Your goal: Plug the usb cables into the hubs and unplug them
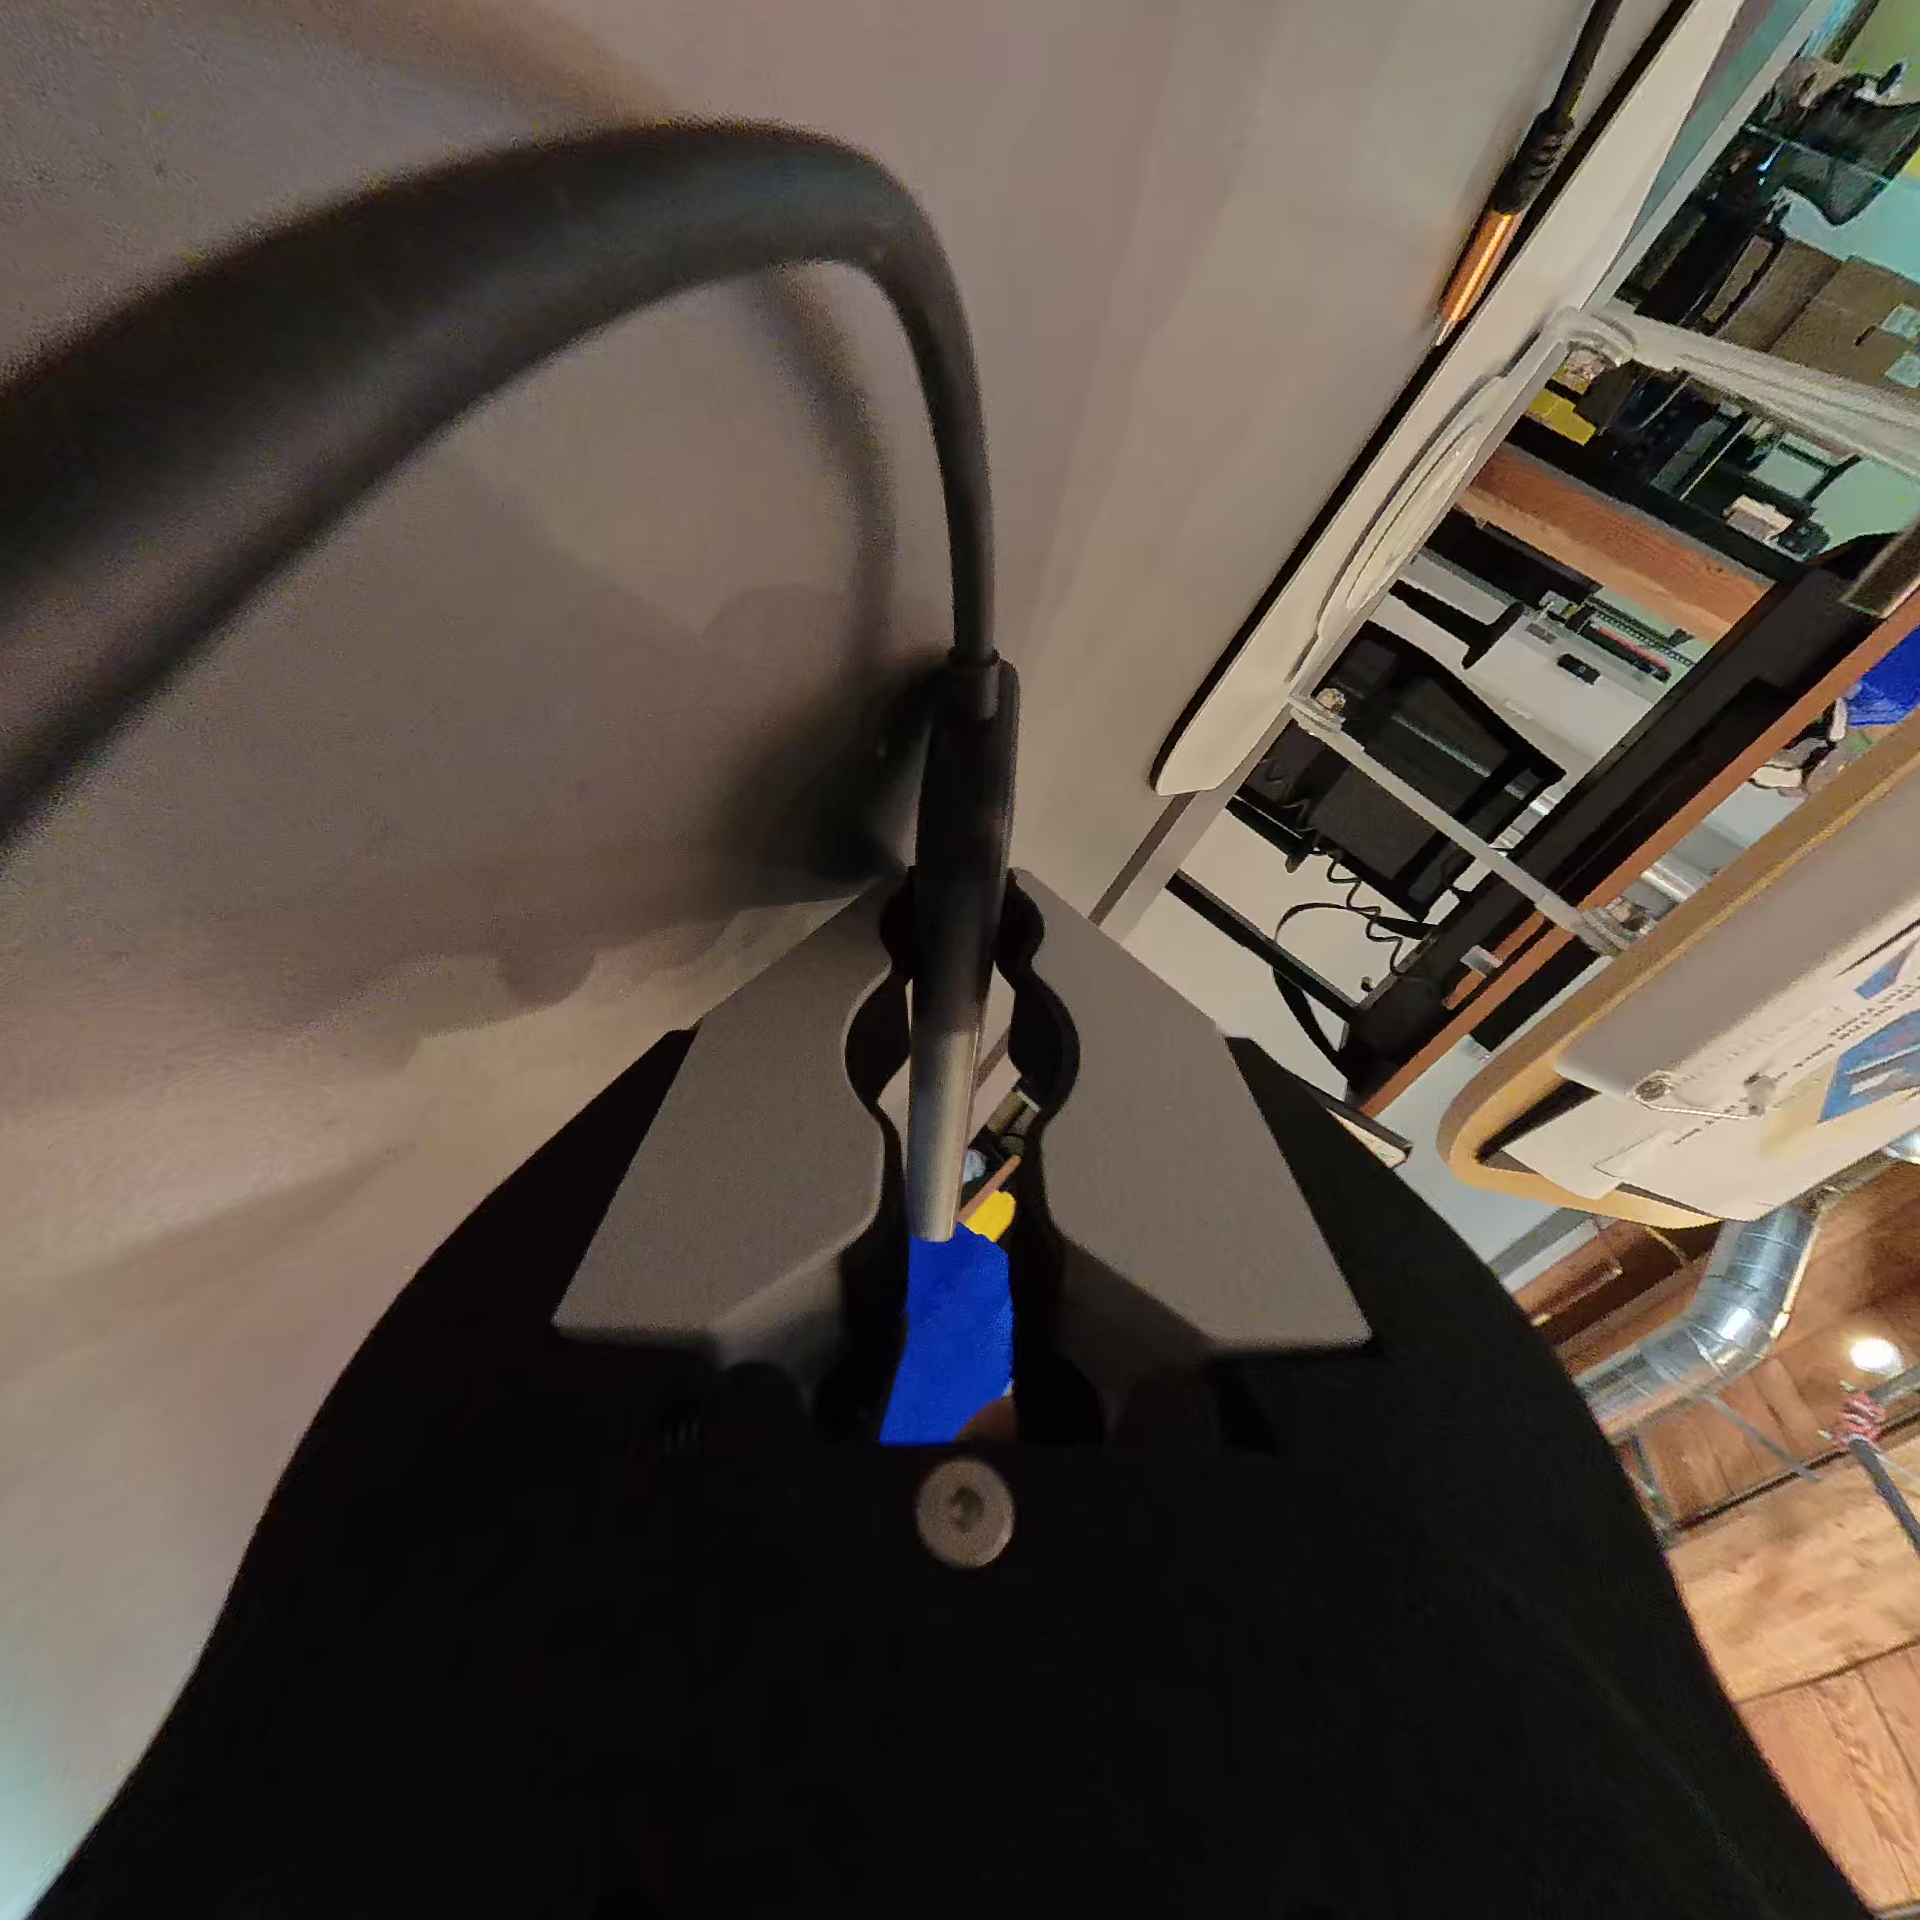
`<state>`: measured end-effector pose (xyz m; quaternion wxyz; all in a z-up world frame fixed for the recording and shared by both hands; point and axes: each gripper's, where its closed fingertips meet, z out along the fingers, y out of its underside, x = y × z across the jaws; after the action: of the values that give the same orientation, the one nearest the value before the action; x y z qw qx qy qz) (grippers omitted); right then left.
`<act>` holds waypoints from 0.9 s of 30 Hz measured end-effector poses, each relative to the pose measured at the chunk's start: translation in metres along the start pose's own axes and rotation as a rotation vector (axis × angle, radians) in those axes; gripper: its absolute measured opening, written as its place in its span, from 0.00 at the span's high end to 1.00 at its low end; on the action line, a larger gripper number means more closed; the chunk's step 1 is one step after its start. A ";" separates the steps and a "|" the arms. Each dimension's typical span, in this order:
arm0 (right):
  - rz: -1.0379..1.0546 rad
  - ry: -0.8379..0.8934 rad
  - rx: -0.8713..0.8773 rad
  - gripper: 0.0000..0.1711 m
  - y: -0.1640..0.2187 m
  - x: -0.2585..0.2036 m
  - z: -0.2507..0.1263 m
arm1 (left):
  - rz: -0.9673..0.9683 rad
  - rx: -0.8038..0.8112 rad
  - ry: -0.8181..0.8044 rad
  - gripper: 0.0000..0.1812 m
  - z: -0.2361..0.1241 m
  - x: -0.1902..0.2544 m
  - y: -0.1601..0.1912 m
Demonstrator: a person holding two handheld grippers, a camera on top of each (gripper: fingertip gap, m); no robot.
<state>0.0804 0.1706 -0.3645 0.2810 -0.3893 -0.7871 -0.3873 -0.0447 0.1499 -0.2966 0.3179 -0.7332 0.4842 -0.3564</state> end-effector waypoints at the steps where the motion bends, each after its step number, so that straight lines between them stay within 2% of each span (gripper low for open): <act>1: -0.018 0.004 -0.005 0.94 0.000 0.000 0.000 | 0.000 -0.002 0.001 0.96 0.001 0.000 0.000; 10: -0.206 -0.014 -0.077 0.91 0.004 -0.004 -0.004 | 0.004 -0.014 0.005 0.96 0.004 0.001 0.001; 16: -0.247 -0.044 -0.104 0.85 0.010 -0.007 -0.008 | 0.006 -0.016 0.009 0.96 0.004 0.002 0.001; 20: -0.231 -0.076 -0.088 0.77 0.011 -0.009 -0.016 | 0.015 -0.046 -0.002 0.96 0.007 0.001 0.006; 26: -0.260 -0.117 -0.036 0.72 0.010 -0.016 -0.028 | 0.020 -0.051 0.008 0.96 0.010 0.003 0.006; 27: -0.259 -0.115 -0.041 0.65 0.012 -0.015 -0.029 | 0.019 -0.052 0.009 0.96 0.010 0.003 0.006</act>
<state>0.1024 0.1455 -0.3548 0.1753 -0.3116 -0.8374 -0.4133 -0.0382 0.1462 -0.3065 0.3000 -0.7348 0.5018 -0.3439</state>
